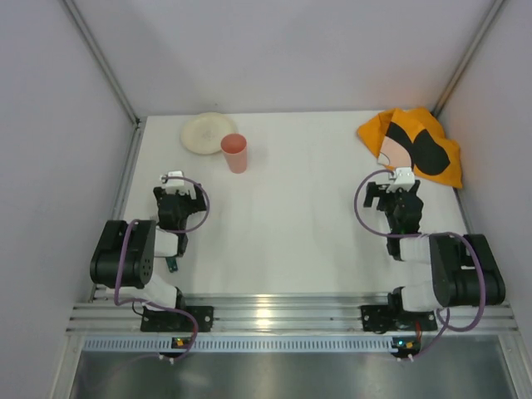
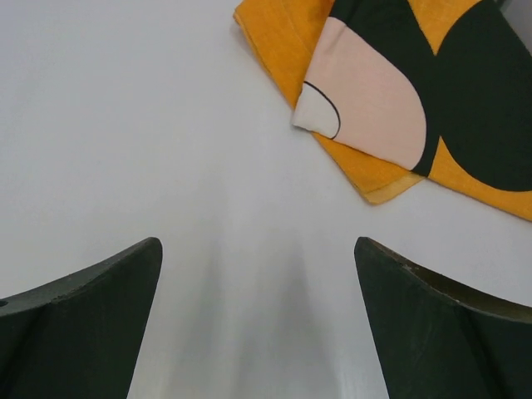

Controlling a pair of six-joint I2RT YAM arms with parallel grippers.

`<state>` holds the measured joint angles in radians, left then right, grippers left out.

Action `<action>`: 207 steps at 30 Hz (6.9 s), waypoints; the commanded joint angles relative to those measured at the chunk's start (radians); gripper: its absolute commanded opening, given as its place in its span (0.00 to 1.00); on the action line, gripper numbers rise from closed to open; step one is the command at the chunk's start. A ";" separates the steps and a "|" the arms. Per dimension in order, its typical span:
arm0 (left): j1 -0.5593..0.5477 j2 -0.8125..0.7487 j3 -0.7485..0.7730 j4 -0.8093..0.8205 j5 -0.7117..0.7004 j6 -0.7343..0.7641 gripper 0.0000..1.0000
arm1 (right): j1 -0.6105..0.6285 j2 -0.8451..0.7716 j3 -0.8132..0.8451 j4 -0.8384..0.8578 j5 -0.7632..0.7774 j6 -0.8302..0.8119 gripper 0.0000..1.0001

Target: Set the dinner table for one person

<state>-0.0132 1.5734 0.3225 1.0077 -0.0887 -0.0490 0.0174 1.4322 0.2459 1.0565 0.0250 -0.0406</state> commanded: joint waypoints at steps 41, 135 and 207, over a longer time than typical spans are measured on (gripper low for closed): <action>-0.275 -0.340 0.908 -1.568 0.149 -0.669 0.85 | -0.089 0.954 2.125 -1.985 0.276 0.406 1.00; -0.502 0.169 1.207 -1.930 -0.365 -0.354 0.00 | 0.270 -0.070 0.900 -2.073 0.023 0.472 0.07; -0.620 -0.191 0.965 -2.122 -0.142 -0.623 0.98 | 0.300 -0.056 0.704 -1.983 -0.013 0.533 0.94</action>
<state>-0.6147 1.4334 1.2583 -1.0901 -0.3637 -0.6346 0.3138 1.4067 1.0008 -0.9661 0.0242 0.4534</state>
